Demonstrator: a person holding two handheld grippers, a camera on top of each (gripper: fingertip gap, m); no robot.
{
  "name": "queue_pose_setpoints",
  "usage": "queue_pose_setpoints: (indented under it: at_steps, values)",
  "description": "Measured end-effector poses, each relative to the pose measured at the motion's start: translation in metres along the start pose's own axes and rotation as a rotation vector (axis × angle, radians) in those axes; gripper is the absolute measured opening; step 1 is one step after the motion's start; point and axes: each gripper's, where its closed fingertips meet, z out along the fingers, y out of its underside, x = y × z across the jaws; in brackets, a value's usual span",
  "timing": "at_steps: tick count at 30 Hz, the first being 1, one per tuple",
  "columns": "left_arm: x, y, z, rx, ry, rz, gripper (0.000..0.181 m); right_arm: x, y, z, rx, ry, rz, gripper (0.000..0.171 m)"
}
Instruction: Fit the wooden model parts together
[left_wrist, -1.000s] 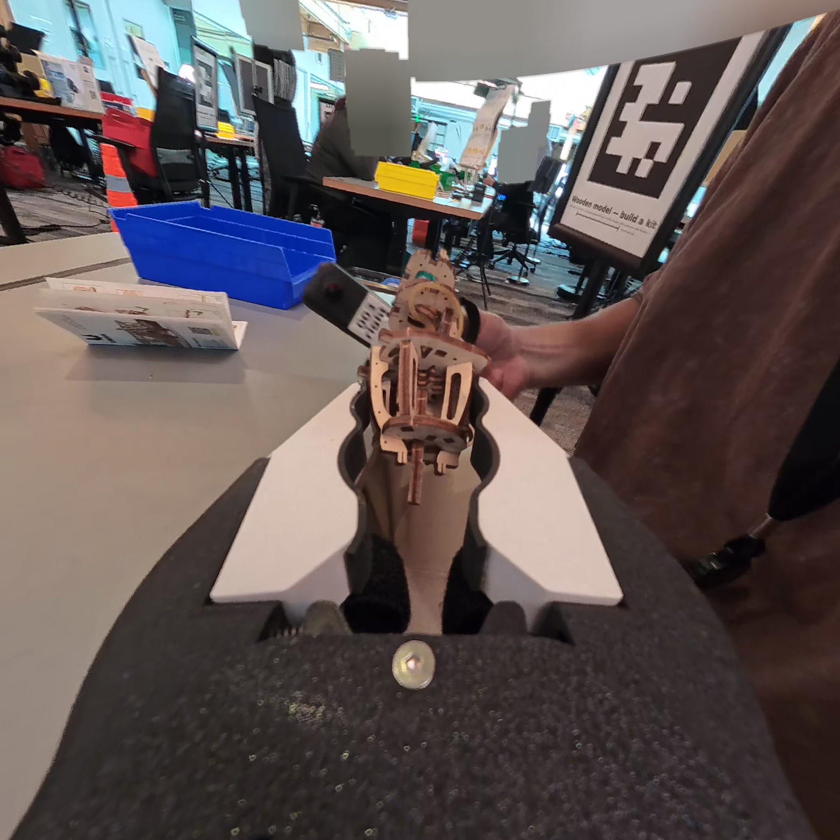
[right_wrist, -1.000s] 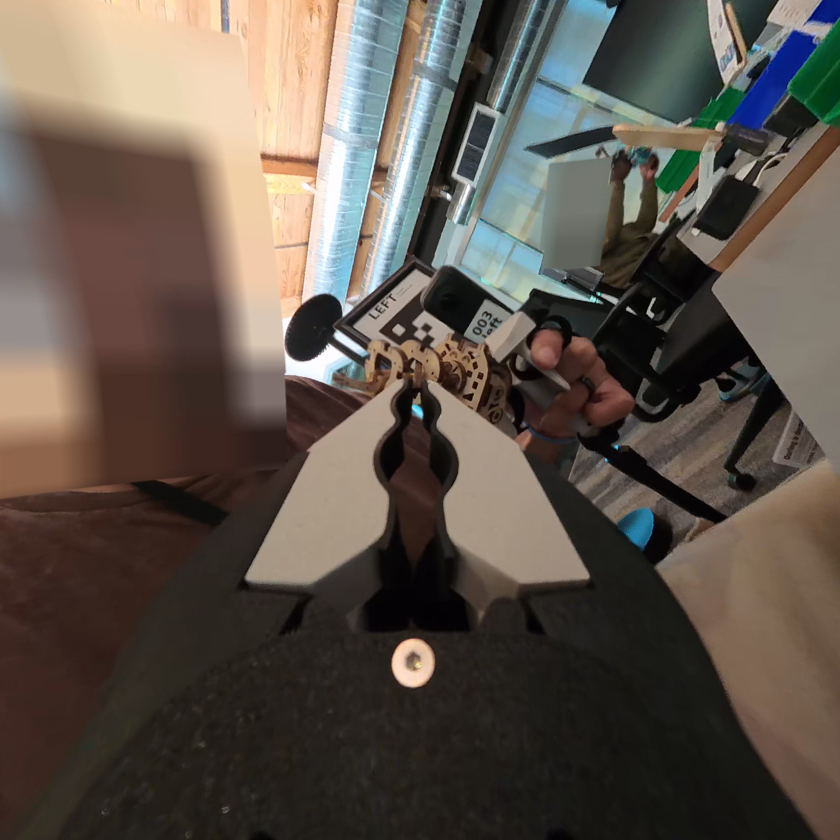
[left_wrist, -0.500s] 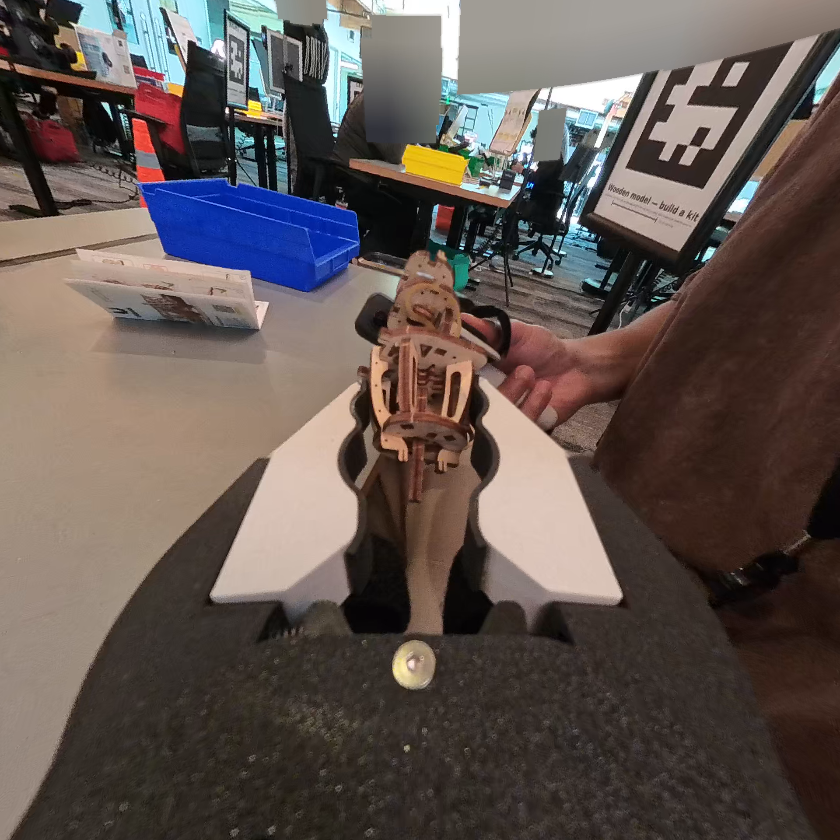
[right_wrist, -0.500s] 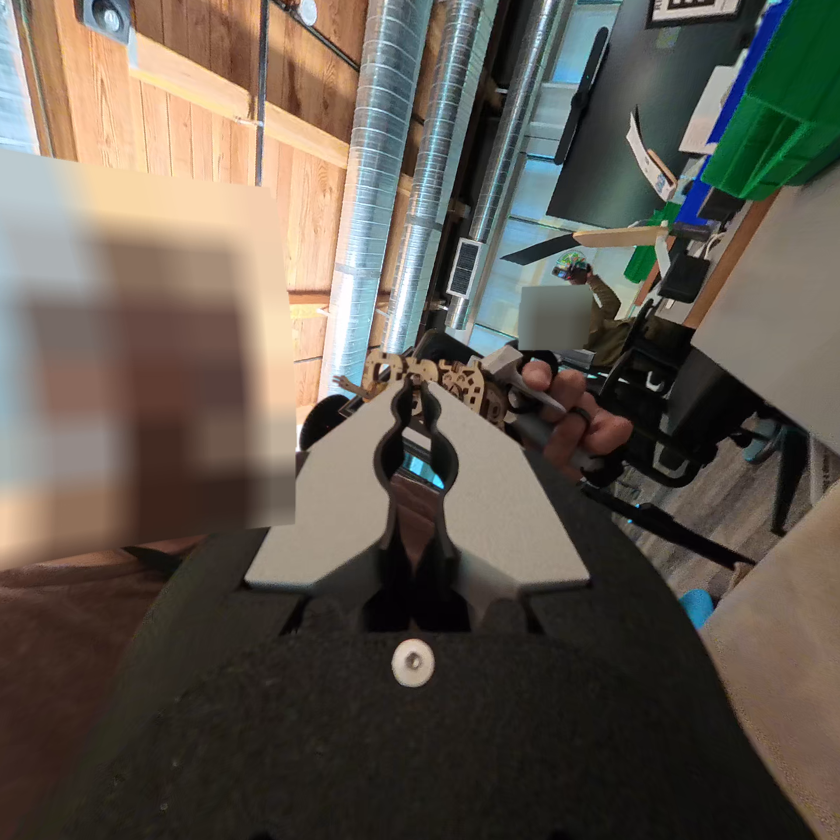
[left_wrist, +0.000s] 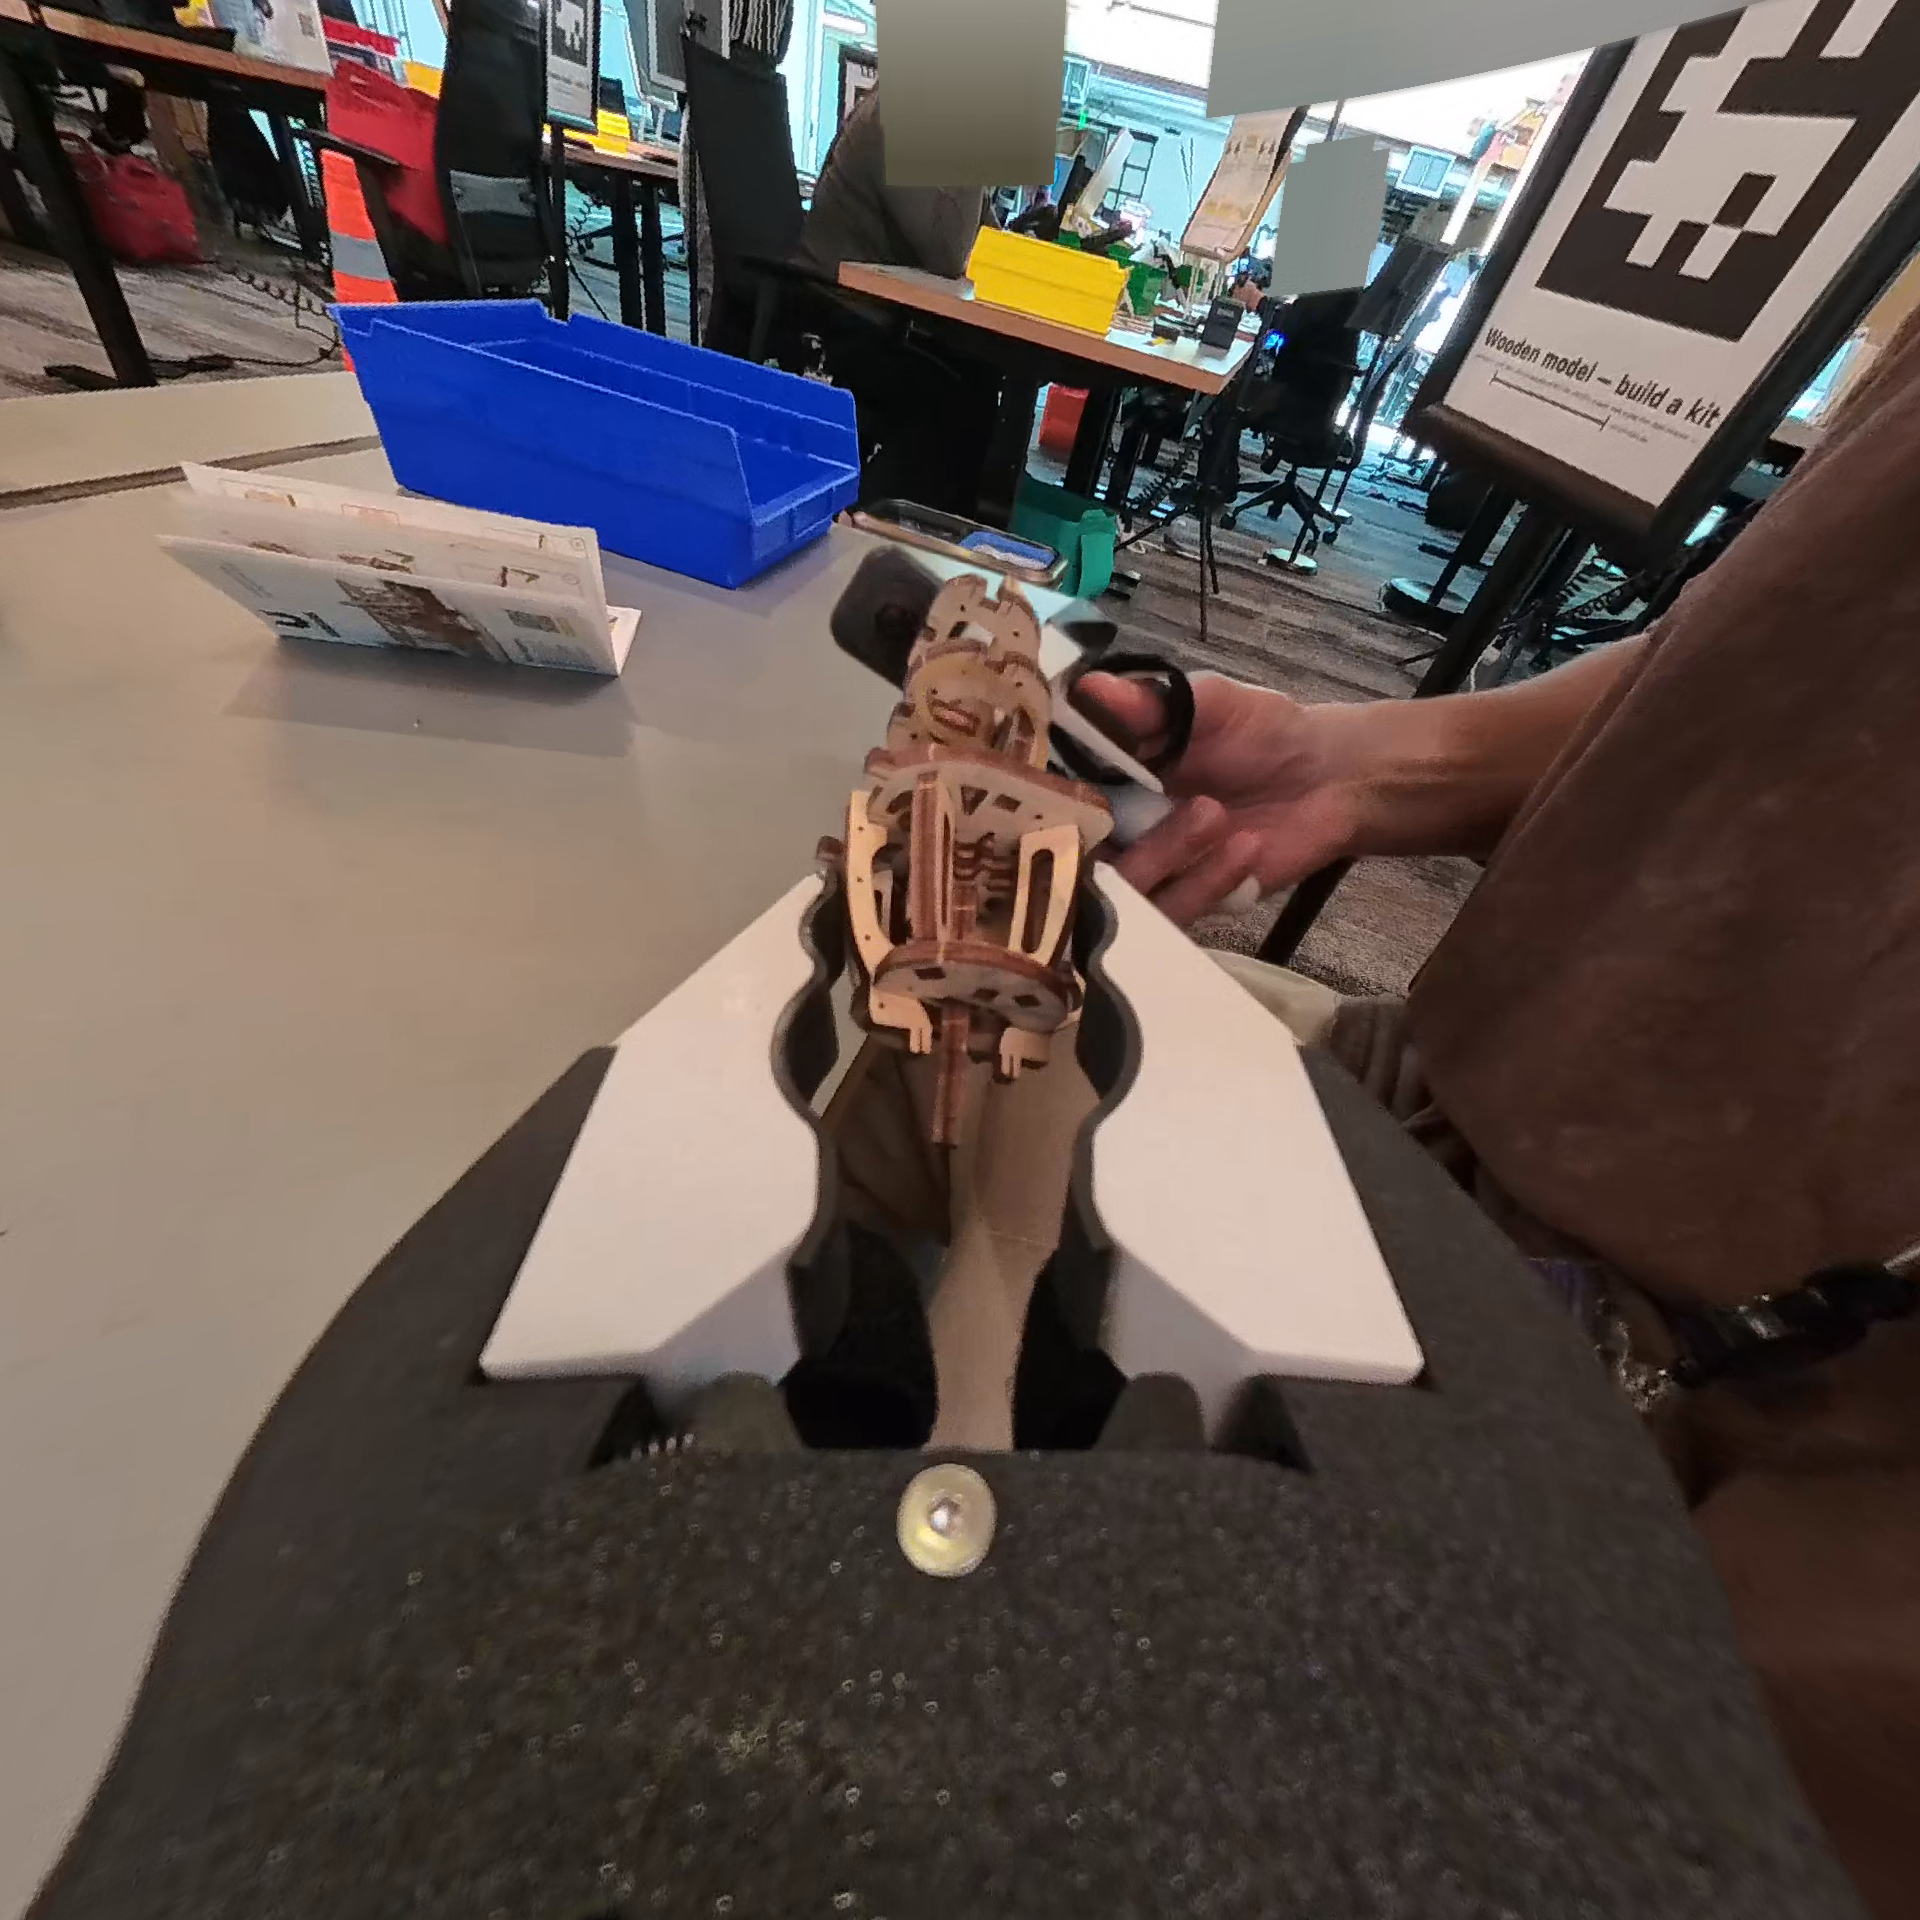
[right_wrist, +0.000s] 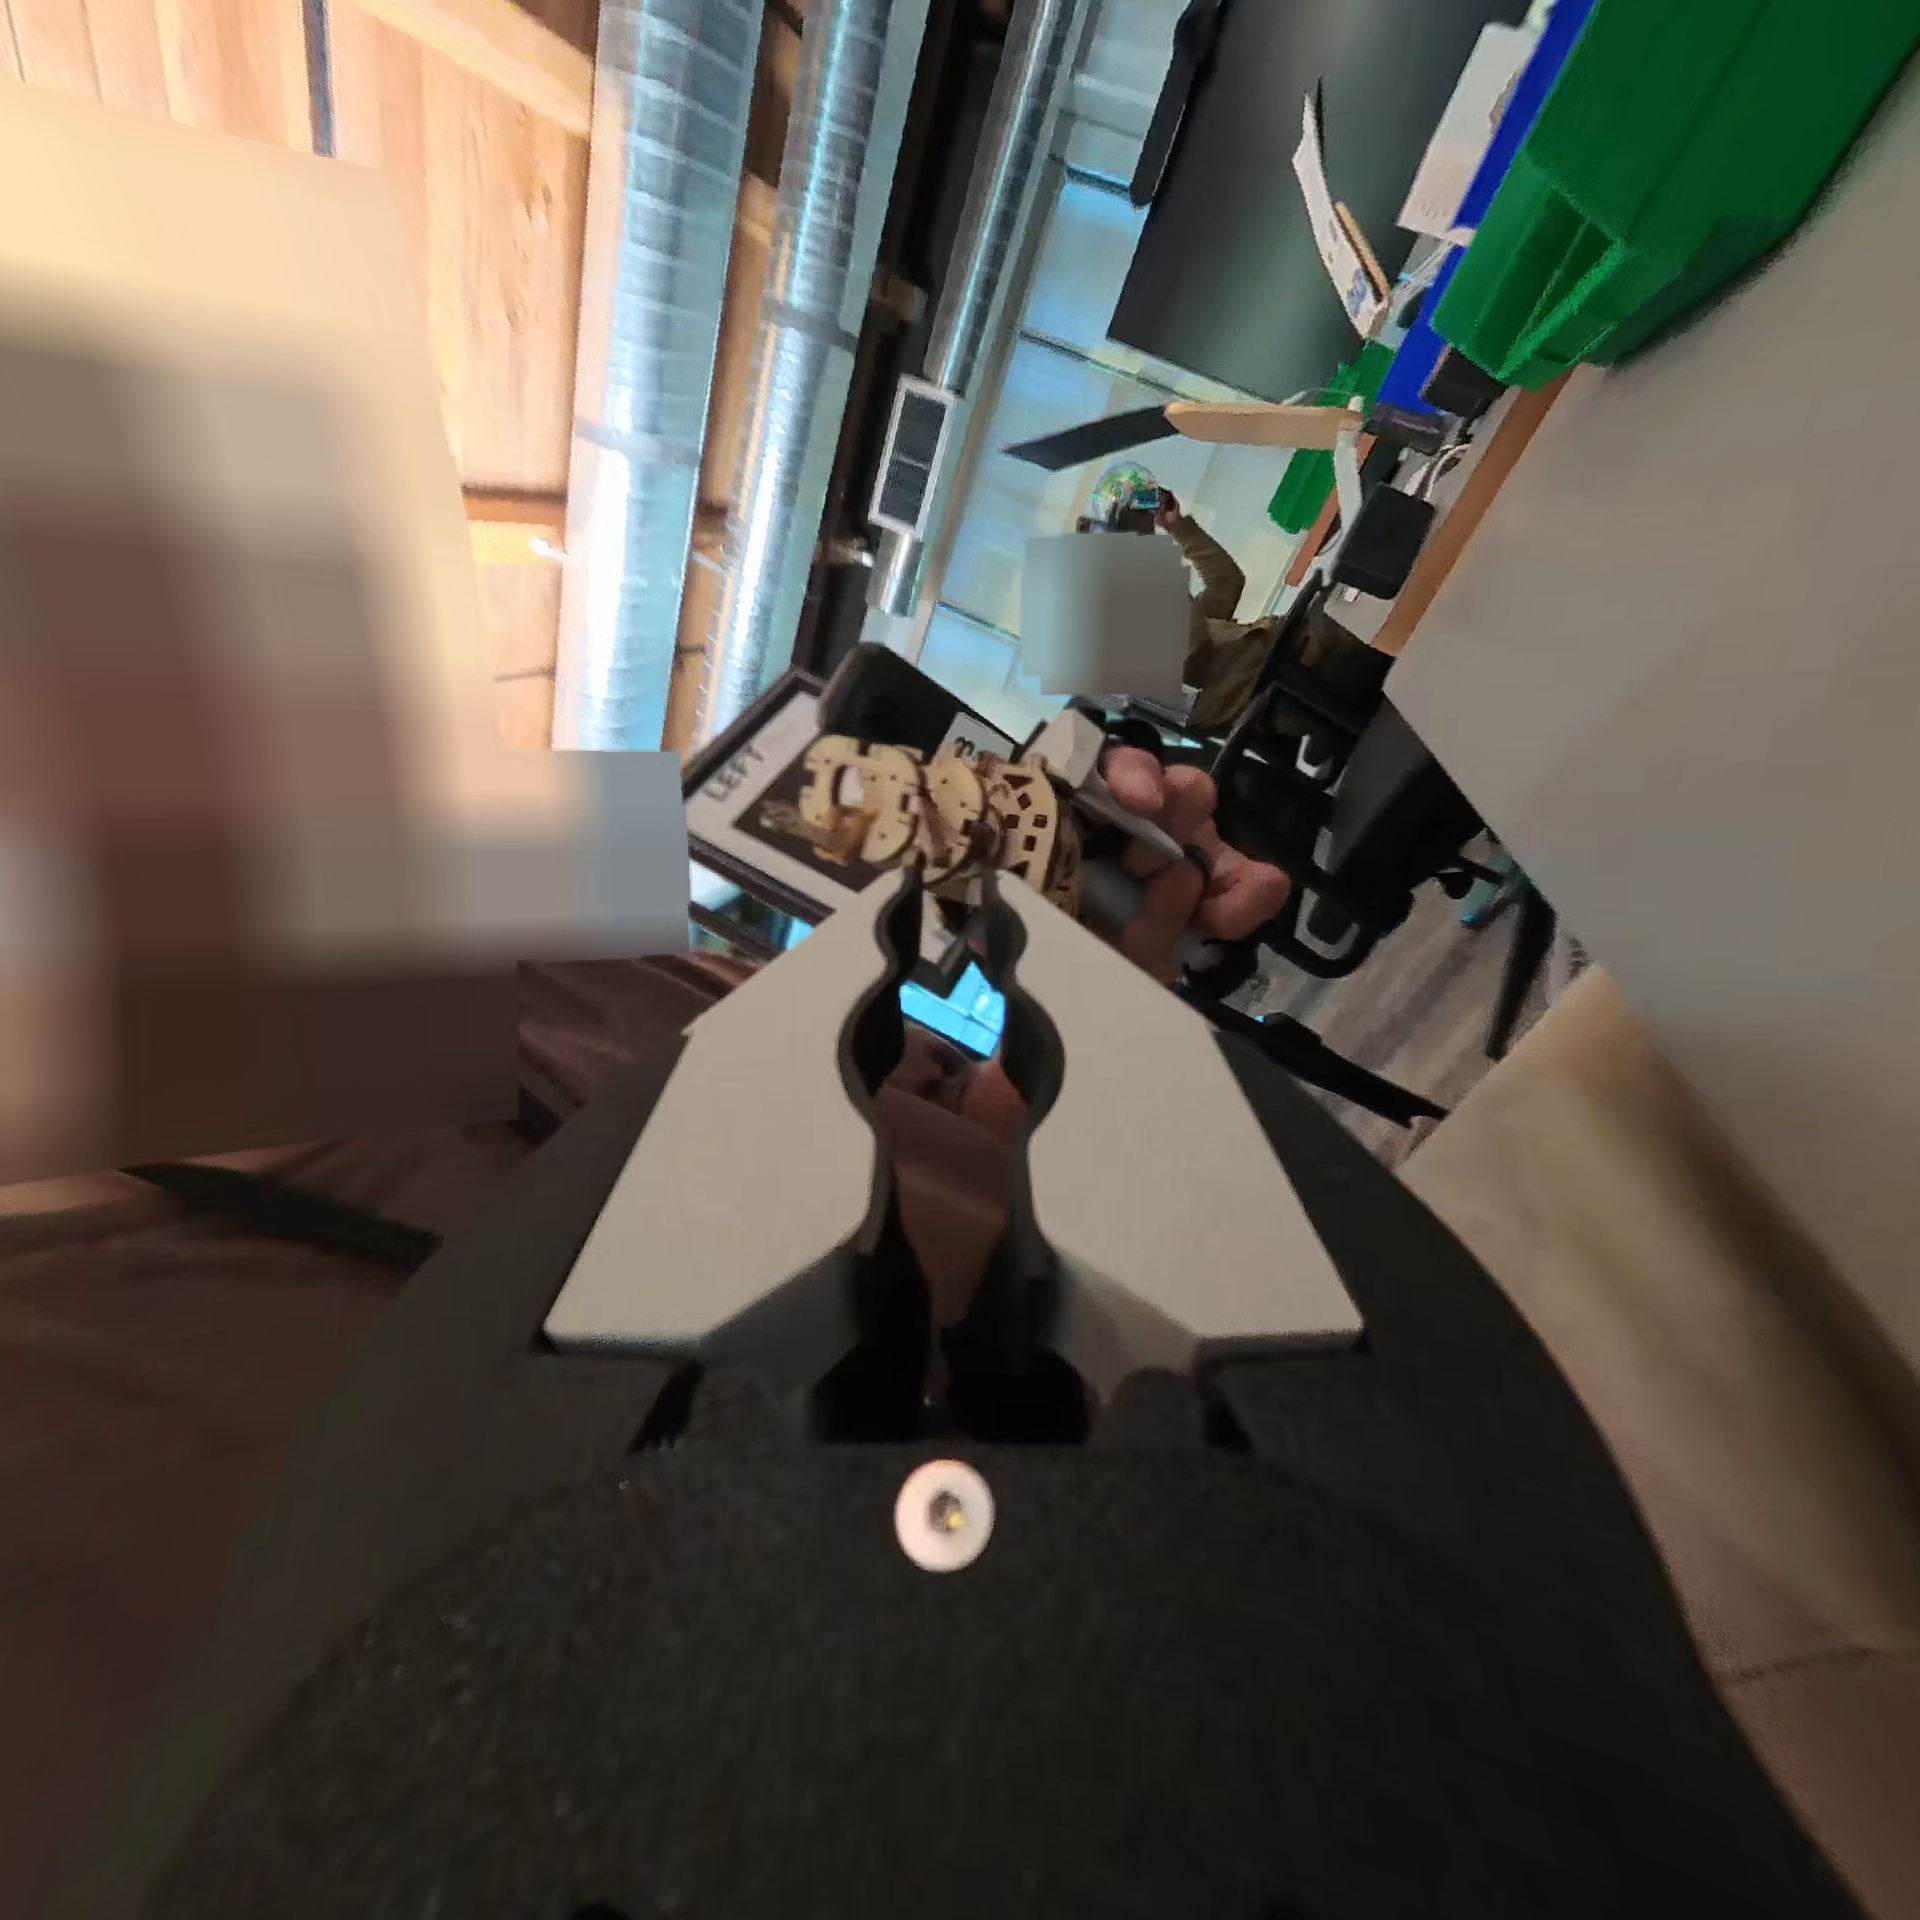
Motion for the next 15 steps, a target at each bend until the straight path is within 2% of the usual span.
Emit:
queue_pose_setpoints:
  at_steps: [4, 8, 11, 15]
  values:
    - [-0.004, 0.009, 0.002, -0.060, -0.035, 0.040, 0.041, -0.010, -0.019, -0.016, -0.152, 0.169, -0.324, 0.010]
    - [-0.010, 0.034, 0.011, -0.202, -0.112, 0.166, 0.041, -0.018, -0.017, -0.001, -0.486, 0.431, -0.647, 0.009]
    - [-0.011, 0.048, 0.018, -0.272, -0.136, 0.223, 0.041, -0.006, 0.004, 0.013, -0.742, 0.545, -0.715, 0.010]
    - [-0.009, 0.055, 0.021, -0.310, -0.151, 0.274, 0.041, 0.013, 0.009, 0.010, -0.897, 0.620, -0.716, 0.010]
